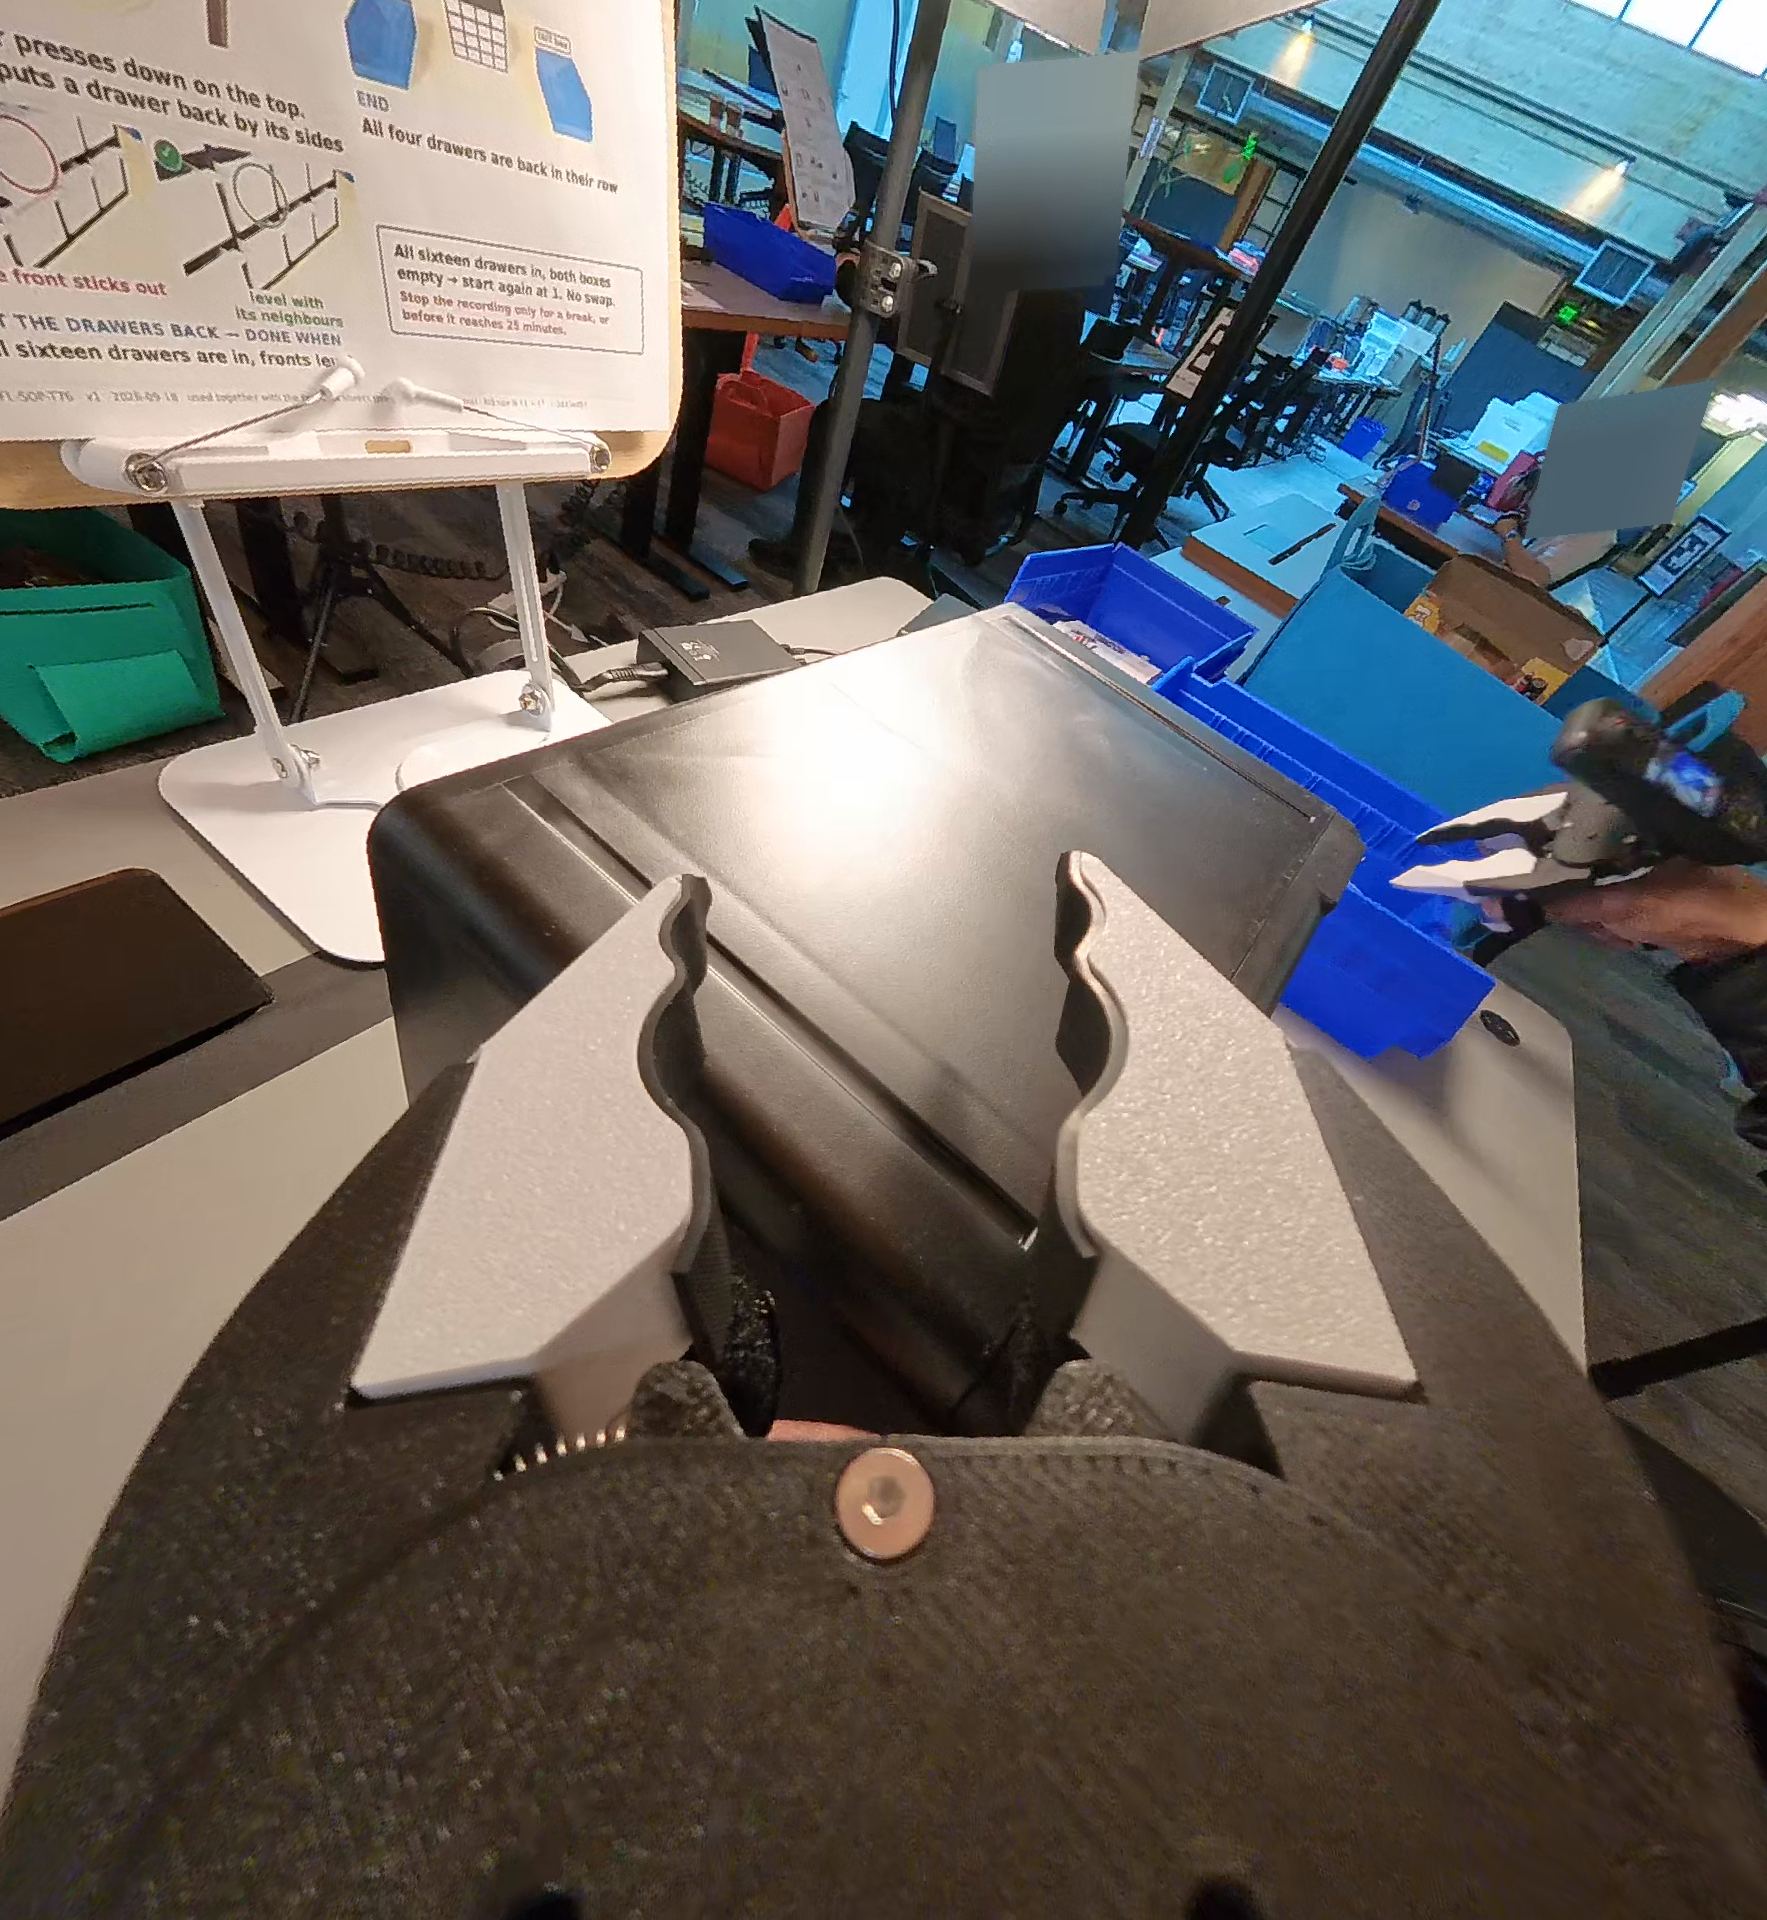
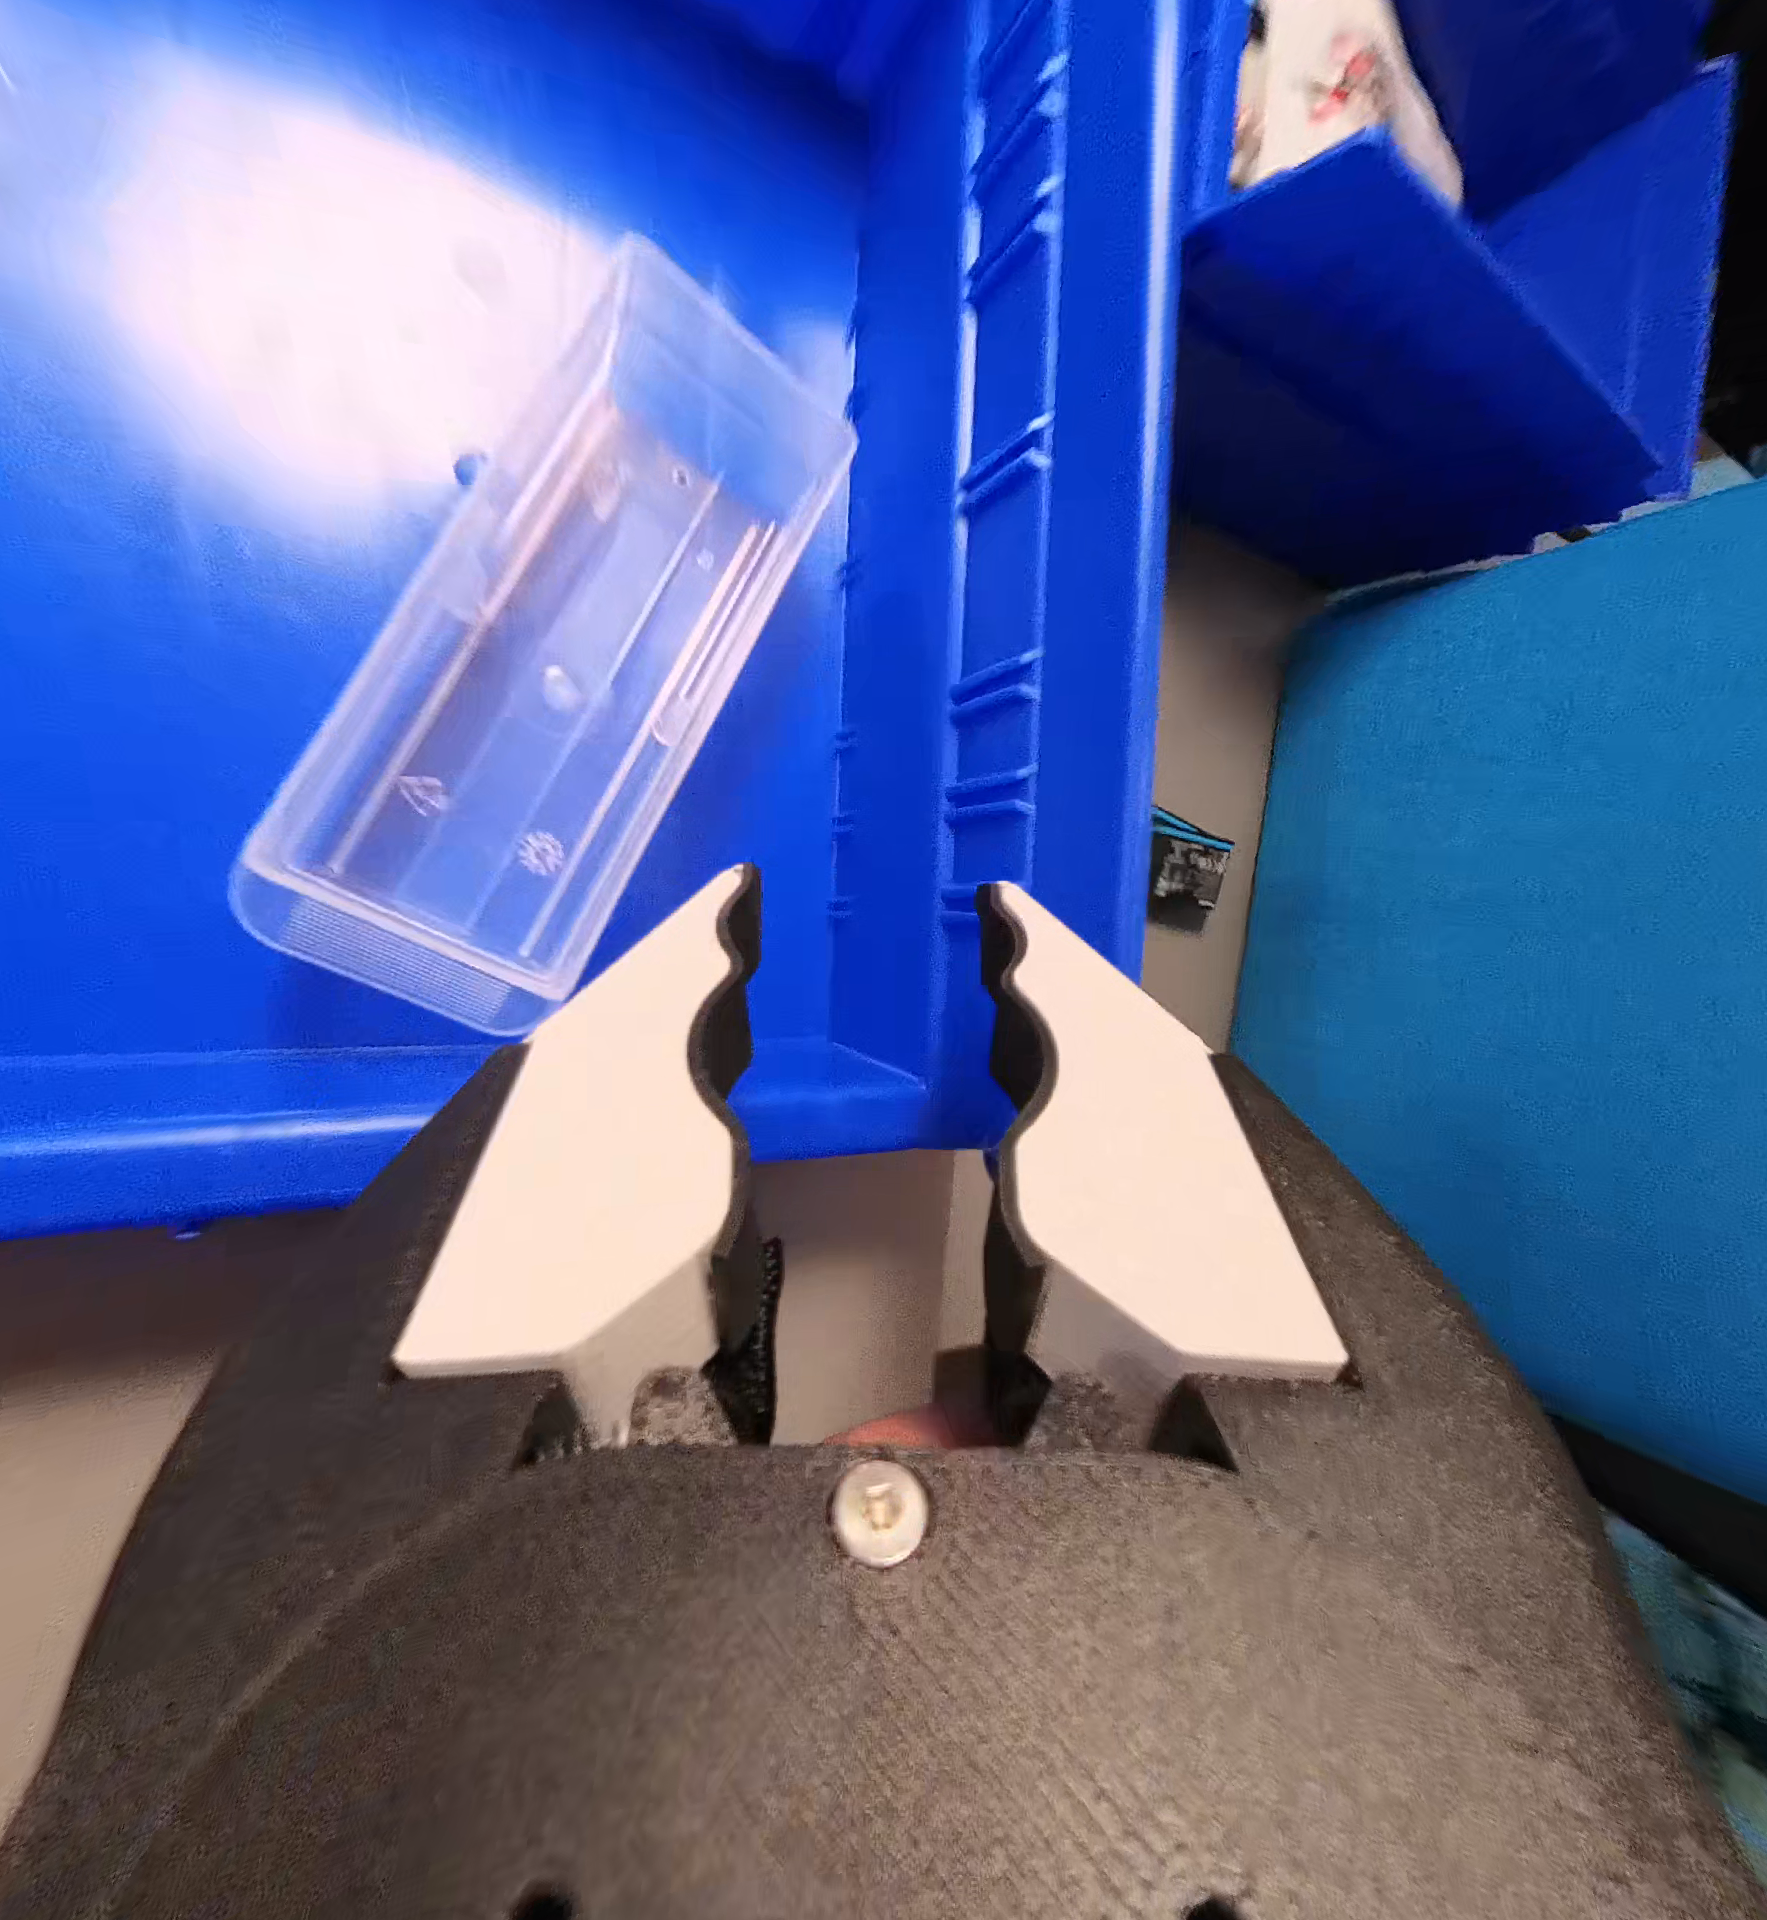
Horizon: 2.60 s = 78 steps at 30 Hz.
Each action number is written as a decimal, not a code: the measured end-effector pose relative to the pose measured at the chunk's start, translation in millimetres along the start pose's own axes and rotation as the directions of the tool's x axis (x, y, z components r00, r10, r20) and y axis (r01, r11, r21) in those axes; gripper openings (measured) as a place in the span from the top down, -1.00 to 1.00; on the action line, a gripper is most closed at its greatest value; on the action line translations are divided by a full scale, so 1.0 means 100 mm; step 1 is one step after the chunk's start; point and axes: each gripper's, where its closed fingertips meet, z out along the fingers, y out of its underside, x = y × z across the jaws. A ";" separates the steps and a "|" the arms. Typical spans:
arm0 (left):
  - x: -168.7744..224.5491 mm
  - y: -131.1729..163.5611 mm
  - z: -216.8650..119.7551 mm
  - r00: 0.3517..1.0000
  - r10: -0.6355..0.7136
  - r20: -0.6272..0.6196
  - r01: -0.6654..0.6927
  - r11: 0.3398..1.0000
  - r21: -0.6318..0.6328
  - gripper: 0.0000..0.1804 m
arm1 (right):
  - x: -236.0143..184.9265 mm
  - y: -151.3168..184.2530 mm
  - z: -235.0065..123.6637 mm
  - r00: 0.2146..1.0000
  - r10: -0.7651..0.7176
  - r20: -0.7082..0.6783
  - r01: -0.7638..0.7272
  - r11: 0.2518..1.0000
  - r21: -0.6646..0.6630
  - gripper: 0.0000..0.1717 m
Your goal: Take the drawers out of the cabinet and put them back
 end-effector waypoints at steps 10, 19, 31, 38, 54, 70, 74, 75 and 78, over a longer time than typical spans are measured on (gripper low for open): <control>0.00 0.00 0.00 1.000 0.006 -0.002 -0.006 1.000 -0.002 0.25 | -0.61 -0.21 0.19 0.977 -0.140 0.160 0.150 0.987 -0.053 0.41; 0.00 0.00 0.00 1.000 0.006 -0.009 -0.006 1.000 0.000 0.25 | -0.66 -0.57 0.14 0.890 -0.434 0.140 0.423 0.900 0.103 0.24; 0.00 0.00 -0.01 1.000 0.004 -0.008 -0.004 1.000 0.002 0.25 | -0.85 -0.65 0.50 0.583 -0.781 0.221 0.780 0.615 0.116 0.88; 0.00 0.00 -0.01 1.000 0.005 -0.009 -0.005 1.000 0.001 0.25 | -0.72 -0.97 0.78 0.450 -0.879 0.156 0.872 0.470 0.135 0.90; 0.00 0.00 -0.01 1.000 0.006 -0.012 -0.006 1.000 0.001 0.25 | -0.57 -1.07 0.86 0.239 -0.969 0.063 0.965 0.244 0.091 0.77; 0.00 0.00 0.00 1.000 0.013 0.005 -0.013 1.000 -0.009 0.27 | -1.70 -1.82 -1.52 0.806 -0.424 0.414 -0.064 0.632 0.772 0.53; 0.01 0.00 0.00 1.000 0.011 0.016 -0.011 1.000 -0.011 0.27 | -2.76 -1.89 -1.98 0.631 -0.346 0.694 -0.424 0.595 0.682 0.55; 0.01 0.00 0.00 1.000 0.010 0.019 -0.009 1.000 -0.012 0.27 | -3.00 -1.94 -2.01 0.573 -0.312 0.757 -0.501 0.597 0.626 0.54; 0.01 0.01 0.00 1.000 0.000 0.024 0.000 1.000 -0.014 0.27 | -3.48 -2.16 -1.93 0.404 -0.163 0.900 -0.687 0.595 0.416 0.54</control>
